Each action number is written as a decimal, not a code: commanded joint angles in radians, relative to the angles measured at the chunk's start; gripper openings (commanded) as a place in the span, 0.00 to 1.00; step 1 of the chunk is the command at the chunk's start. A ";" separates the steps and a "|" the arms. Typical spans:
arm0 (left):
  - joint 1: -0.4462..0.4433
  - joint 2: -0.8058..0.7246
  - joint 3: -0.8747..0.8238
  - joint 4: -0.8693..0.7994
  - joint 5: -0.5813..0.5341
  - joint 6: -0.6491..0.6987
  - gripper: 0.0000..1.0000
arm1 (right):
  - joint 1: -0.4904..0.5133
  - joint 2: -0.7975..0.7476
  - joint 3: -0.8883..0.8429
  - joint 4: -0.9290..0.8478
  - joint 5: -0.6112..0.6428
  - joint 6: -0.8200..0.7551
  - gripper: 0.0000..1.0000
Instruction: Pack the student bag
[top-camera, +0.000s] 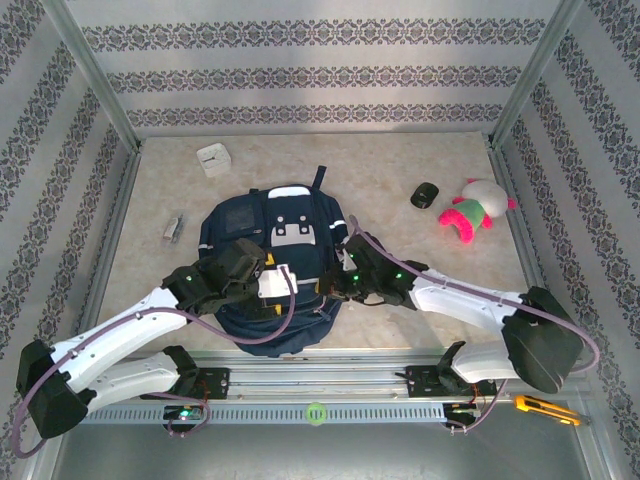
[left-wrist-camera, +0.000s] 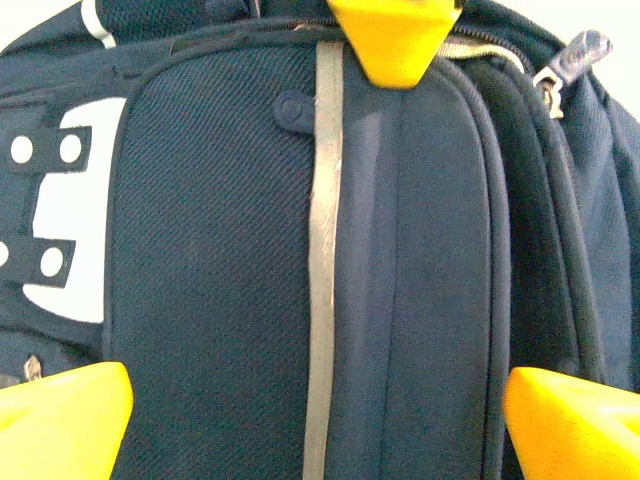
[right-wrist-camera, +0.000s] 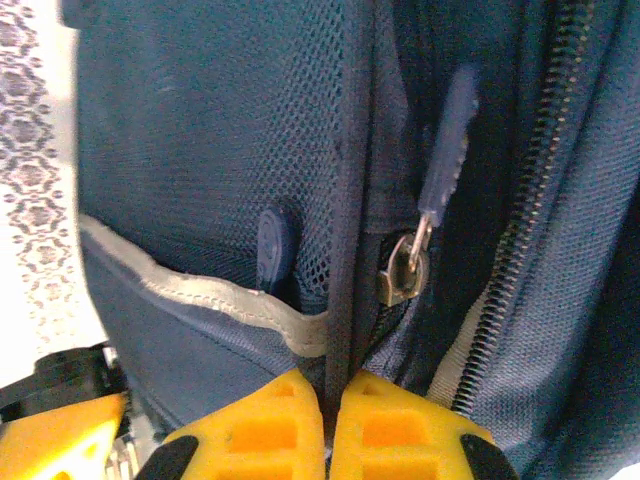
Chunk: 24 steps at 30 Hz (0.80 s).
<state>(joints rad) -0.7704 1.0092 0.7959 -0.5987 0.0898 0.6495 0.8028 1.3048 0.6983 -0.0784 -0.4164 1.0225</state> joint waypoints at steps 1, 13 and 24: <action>0.007 0.027 -0.009 0.099 0.074 -0.077 0.94 | 0.008 -0.050 0.064 0.086 0.011 -0.006 0.00; -0.027 0.129 -0.006 0.265 0.002 -0.152 0.88 | 0.009 -0.106 0.096 0.089 0.013 -0.011 0.00; -0.027 0.149 0.002 0.265 0.008 -0.222 0.00 | 0.000 -0.177 0.079 -0.001 0.065 -0.153 0.27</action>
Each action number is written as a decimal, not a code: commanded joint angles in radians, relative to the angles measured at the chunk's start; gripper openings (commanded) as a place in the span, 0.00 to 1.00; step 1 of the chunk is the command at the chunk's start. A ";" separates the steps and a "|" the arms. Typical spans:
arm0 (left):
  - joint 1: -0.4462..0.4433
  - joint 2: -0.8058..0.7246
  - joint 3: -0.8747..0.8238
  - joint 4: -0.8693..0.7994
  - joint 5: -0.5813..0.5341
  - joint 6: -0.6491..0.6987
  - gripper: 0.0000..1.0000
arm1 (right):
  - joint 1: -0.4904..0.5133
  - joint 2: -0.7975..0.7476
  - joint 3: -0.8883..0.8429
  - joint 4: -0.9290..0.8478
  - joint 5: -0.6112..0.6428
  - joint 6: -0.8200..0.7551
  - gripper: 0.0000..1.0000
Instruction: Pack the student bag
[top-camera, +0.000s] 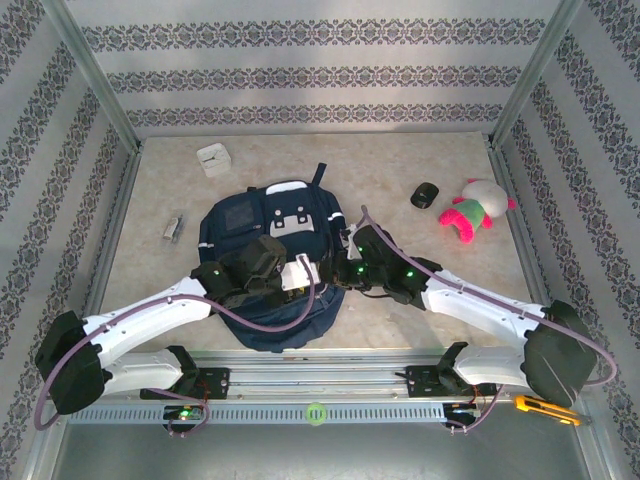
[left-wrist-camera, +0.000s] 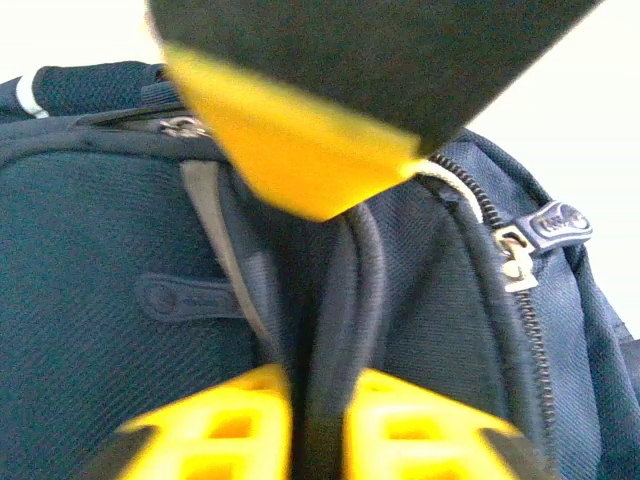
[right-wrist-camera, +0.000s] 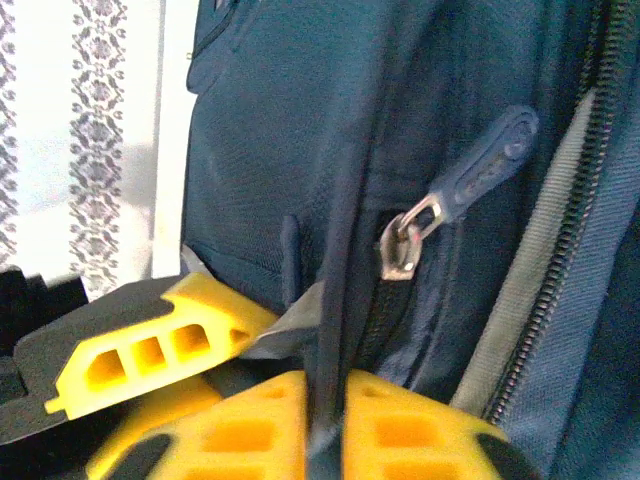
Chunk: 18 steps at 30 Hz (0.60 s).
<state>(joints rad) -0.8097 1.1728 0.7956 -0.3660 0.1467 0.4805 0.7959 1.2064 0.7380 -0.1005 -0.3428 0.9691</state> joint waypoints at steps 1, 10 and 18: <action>0.014 -0.019 0.009 0.018 -0.029 -0.068 0.00 | 0.008 -0.101 0.024 -0.015 0.032 -0.150 0.34; 0.019 -0.032 0.038 -0.007 0.027 -0.155 0.00 | 0.157 -0.292 -0.156 -0.138 0.392 -0.453 0.37; 0.026 -0.031 0.055 -0.019 0.040 -0.156 0.00 | 0.254 -0.177 -0.146 -0.083 0.408 -0.618 0.39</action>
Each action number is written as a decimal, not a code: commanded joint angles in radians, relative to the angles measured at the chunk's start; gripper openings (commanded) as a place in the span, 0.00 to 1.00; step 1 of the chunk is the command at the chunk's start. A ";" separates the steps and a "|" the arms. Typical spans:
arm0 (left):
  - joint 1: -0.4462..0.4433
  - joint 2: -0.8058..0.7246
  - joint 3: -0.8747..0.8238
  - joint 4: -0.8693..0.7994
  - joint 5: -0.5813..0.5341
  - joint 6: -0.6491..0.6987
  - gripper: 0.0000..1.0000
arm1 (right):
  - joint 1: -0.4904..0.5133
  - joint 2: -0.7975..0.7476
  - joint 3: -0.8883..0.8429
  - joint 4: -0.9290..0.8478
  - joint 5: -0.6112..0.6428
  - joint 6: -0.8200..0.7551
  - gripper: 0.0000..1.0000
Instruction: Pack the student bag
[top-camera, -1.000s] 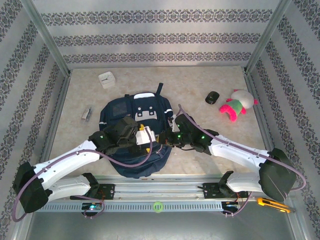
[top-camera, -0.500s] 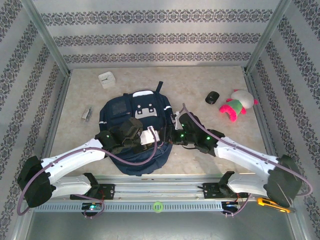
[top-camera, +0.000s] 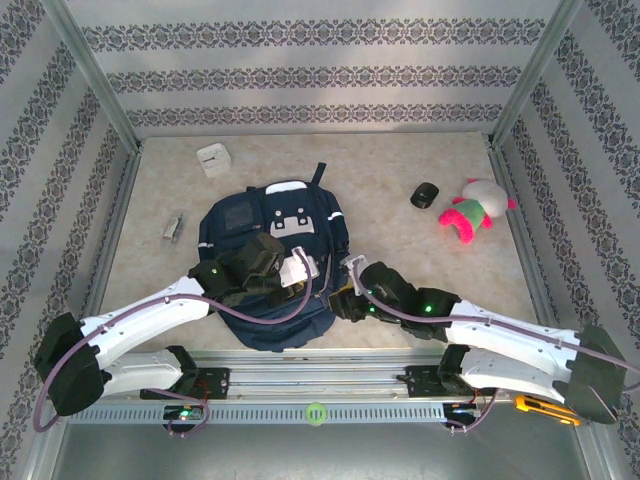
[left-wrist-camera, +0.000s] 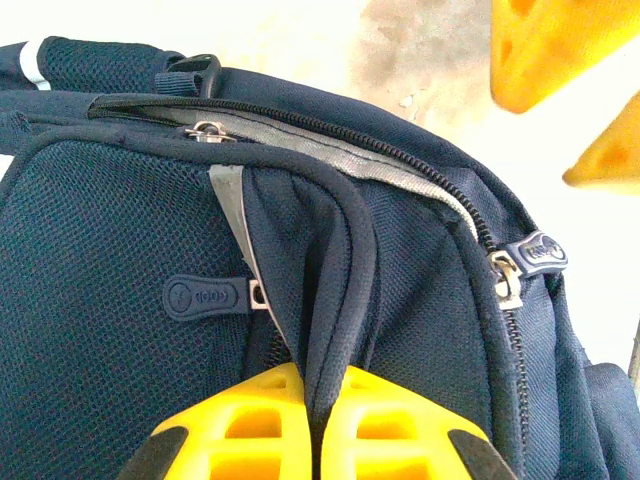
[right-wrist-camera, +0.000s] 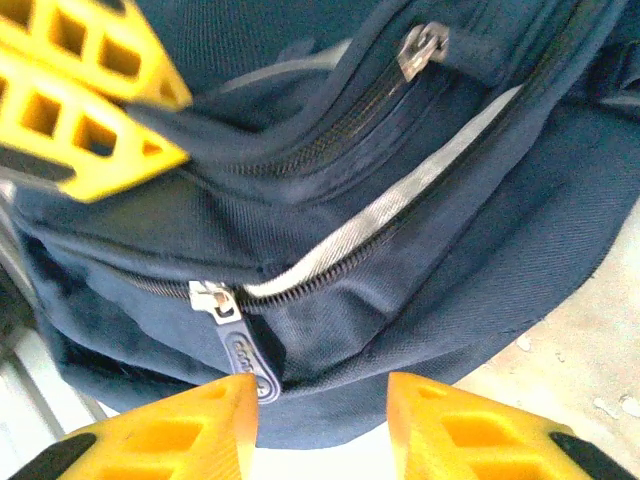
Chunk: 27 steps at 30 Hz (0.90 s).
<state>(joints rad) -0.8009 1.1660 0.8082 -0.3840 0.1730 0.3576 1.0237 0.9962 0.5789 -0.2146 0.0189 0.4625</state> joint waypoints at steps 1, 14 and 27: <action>0.017 -0.024 0.043 -0.001 0.015 -0.034 0.00 | 0.035 0.056 0.018 0.048 0.040 -0.133 0.41; 0.023 -0.082 0.087 -0.001 0.001 -0.052 0.00 | 0.049 0.165 0.074 0.130 0.115 -0.217 0.07; 0.042 -0.104 0.098 -0.052 -0.025 -0.018 0.00 | -0.033 0.011 0.059 0.101 -0.113 -0.178 0.00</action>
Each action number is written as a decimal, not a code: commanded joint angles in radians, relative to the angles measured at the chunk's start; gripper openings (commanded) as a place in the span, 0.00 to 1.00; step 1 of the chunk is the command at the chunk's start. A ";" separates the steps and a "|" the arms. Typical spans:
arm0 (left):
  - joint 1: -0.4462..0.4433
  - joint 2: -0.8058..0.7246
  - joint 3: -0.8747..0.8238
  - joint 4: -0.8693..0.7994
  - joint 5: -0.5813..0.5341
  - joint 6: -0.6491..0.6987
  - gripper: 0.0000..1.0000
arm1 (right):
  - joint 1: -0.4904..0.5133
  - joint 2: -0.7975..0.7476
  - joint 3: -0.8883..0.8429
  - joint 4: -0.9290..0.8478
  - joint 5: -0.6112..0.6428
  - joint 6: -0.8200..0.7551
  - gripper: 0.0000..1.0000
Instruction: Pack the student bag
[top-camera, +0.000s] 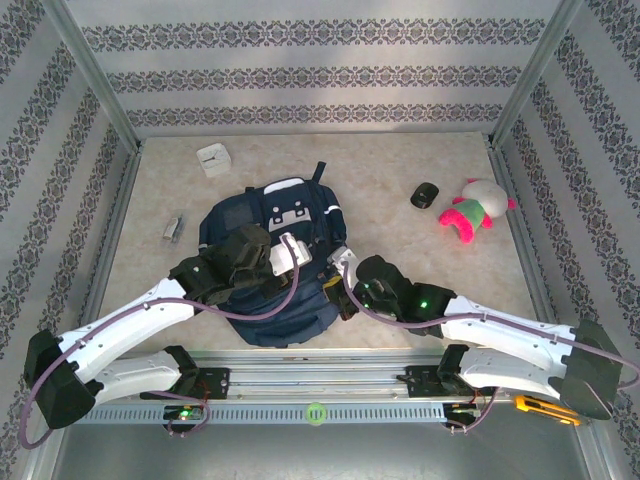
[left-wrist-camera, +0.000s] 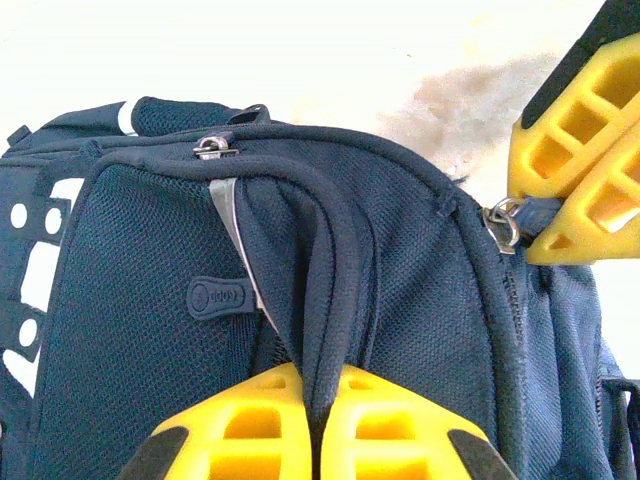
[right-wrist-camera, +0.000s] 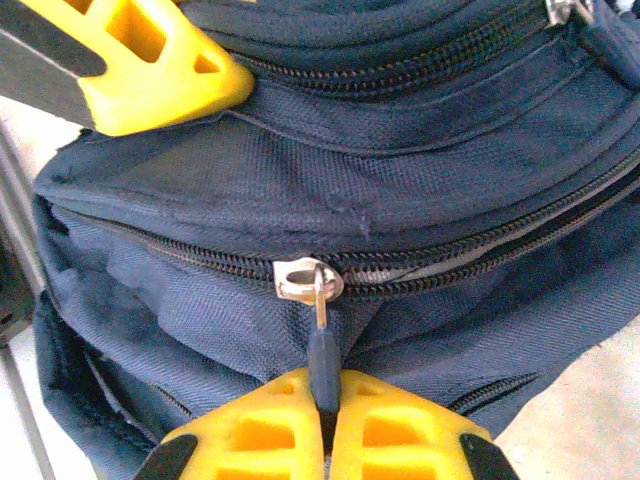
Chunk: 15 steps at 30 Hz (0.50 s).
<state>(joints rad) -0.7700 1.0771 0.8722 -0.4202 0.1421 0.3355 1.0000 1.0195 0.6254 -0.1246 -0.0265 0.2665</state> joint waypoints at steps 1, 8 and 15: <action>0.011 -0.009 0.032 -0.017 0.009 0.005 0.00 | -0.012 -0.003 0.020 0.004 -0.076 0.017 0.00; 0.012 -0.005 0.016 -0.038 0.007 0.036 0.00 | -0.067 0.093 0.080 -0.076 -0.201 0.065 0.03; 0.012 0.005 0.022 -0.028 0.054 0.022 0.00 | -0.067 0.176 0.124 -0.051 -0.224 0.060 0.15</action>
<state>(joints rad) -0.7700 1.0893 0.8722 -0.4664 0.1623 0.3584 0.9379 1.1721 0.7033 -0.1852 -0.2237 0.3161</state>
